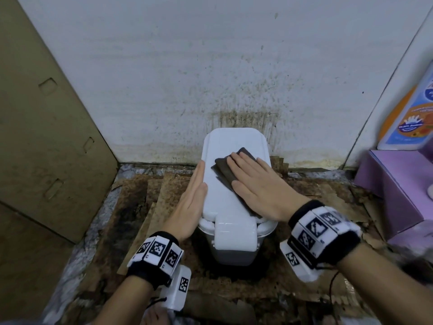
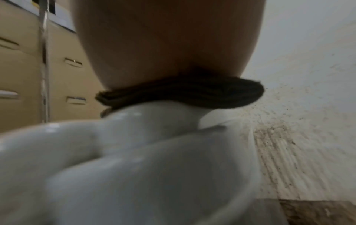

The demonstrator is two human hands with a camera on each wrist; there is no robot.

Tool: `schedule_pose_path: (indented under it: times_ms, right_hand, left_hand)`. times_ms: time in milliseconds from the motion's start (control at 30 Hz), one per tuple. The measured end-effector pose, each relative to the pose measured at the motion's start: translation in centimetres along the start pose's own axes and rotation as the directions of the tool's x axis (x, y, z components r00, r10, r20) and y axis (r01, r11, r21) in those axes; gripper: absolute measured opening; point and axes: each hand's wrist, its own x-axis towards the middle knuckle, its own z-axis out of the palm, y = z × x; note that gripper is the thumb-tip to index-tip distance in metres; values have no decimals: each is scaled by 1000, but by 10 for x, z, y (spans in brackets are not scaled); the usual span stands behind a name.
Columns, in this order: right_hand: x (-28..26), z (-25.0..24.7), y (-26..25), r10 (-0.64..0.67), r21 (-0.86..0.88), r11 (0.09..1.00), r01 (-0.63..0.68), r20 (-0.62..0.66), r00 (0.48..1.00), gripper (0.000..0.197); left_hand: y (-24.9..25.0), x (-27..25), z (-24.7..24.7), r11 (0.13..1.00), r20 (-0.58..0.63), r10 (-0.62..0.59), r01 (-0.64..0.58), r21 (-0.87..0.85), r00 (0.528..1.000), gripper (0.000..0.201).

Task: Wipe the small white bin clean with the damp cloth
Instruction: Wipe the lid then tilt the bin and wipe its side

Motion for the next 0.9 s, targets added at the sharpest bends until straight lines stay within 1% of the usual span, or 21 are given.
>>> schedule_pose_path:
  times_ms: [67,200,367,433,567,700,767,833,867,900]
  right_hand:
    - [-18,10,-13,9,15,1000,-7,-80,997,72]
    - [-44,28,-47,99,-38,993,-114,-280,955,62]
    - [-52,50,-83,267,78,963,-258,-410,872,56]
    - [-52,54,-90,300,93,953,-289,-433,850,56]
    - [-41,47,-81,278,69,959,-276,-433,857,55]
    - [-29,36,-62,316,89,948,-307,-399,861,61]
    - [-25,31,-46,339,168,940,-297,-363,868,60]
    - [-27,29,-26,360,234,925,-298,-301,883,54]
    - [-29,30,-18,350,269,923,-276,-288,891,50]
    - [-32,31,-11,349,376,897,-234,-274,896,48]
  left_hand:
    - [1,0,1,1000,-4,4,-4,-13,1000,51]
    - [3,0,2,1000,-14,-3,3,-31,1000,51]
    - [3,0,4,1000,-24,-7,6,-19,1000,50]
    - [3,-1,4,1000,-33,-8,8,-17,999,50]
    - [9,-2,3,1000,-31,-26,26,-3,999,50]
    - [9,-1,4,1000,-27,-14,15,22,1000,51]
    - [8,0,3,1000,-22,-3,3,29,1000,52]
    - [7,-1,2,999,-15,6,-5,33,1000,53]
    - [7,-2,1,999,-11,5,-4,37,1000,53]
    - [7,-2,1,999,-7,4,-4,42,1000,54]
